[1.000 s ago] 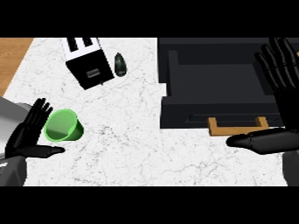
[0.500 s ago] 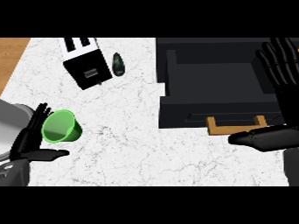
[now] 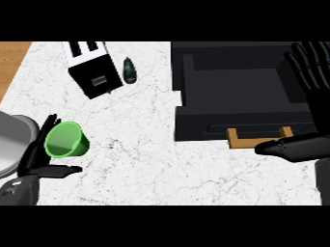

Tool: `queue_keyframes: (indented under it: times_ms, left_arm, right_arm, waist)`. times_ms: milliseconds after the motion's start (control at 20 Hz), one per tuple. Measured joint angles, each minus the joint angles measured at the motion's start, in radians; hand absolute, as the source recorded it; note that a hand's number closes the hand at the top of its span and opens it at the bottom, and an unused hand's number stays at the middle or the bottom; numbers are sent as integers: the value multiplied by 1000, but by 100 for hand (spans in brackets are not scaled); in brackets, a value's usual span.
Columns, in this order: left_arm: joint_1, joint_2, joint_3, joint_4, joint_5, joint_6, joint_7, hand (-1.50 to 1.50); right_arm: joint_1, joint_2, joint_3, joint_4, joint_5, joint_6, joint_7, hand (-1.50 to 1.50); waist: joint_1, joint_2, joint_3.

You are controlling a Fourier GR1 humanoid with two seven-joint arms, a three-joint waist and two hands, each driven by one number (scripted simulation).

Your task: Pick up the cup, place it into the drawer and close the drawer

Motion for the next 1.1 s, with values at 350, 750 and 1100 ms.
queue_keyframes:
  times_ms: [350,750,1100]
  left_arm:
    - [-17,-18,-6,12,-10,-6,-15,-150]
    - [-47,-54,-13,-19,-4,-59,-16,150]
    - [-36,-72,17,-75,-1,101,-119,150]
  right_arm:
    - [0,-2,2,-14,-6,4,10,-150]
    - [-12,-8,-1,2,1,2,13,-150]
    - [13,-12,-5,-12,-1,10,6,-150]
  waist:
    - [-7,2,-1]
    - [-6,3,-1]
    - [-7,2,-1]
